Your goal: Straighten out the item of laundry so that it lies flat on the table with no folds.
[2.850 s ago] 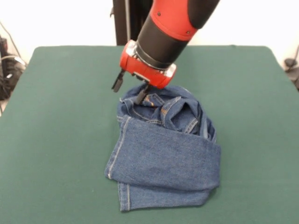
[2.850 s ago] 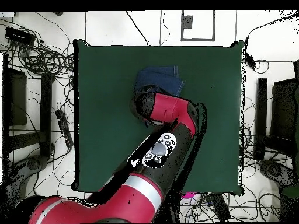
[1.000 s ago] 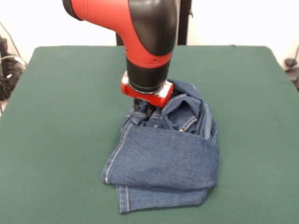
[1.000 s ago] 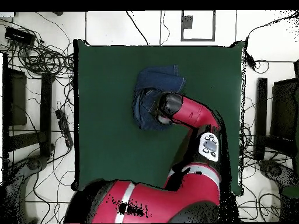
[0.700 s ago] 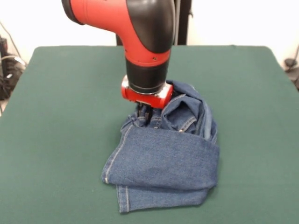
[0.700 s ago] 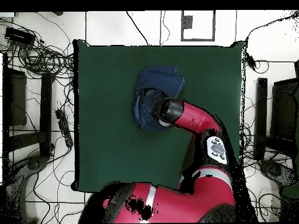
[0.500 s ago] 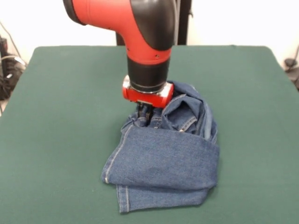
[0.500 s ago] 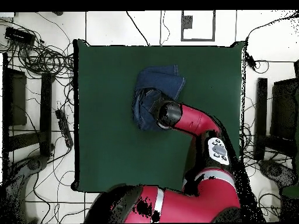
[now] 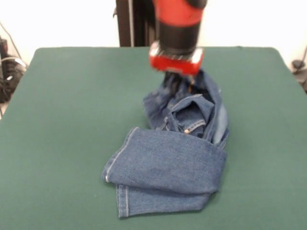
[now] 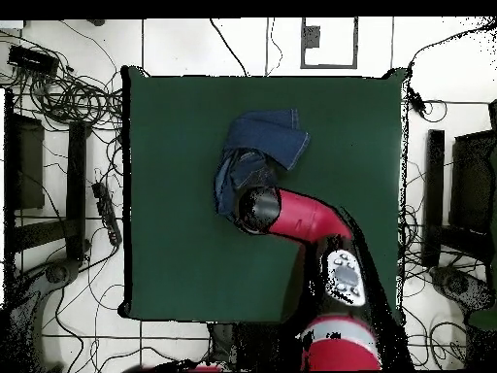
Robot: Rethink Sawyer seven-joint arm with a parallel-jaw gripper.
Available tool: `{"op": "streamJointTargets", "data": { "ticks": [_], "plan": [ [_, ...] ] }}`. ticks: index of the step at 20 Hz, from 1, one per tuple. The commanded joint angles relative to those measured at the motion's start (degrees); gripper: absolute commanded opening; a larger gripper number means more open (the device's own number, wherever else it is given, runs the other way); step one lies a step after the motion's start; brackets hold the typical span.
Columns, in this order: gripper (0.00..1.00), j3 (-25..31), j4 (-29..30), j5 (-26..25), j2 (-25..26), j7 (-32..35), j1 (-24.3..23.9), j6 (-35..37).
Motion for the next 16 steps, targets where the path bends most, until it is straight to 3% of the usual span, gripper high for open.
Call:
{"op": "streamJointTargets", "data": {
  "ticks": [1, 4, 10, 16],
  "plan": [
    [0.0, -1.7, 9.4, 2.9, -14.3, 17.0, 11.3, 22.6],
    [0.0, -2.1, 7.5, 3.5, -16.5, 17.0, 13.2, 27.4],
    [0.0, -10.6, -2.3, -0.5, -15.9, 24.0, 22.2, 37.5],
    [0.0, -19.1, -6.9, 0.5, -13.8, 38.6, 31.1, 44.1]
  ]
}}
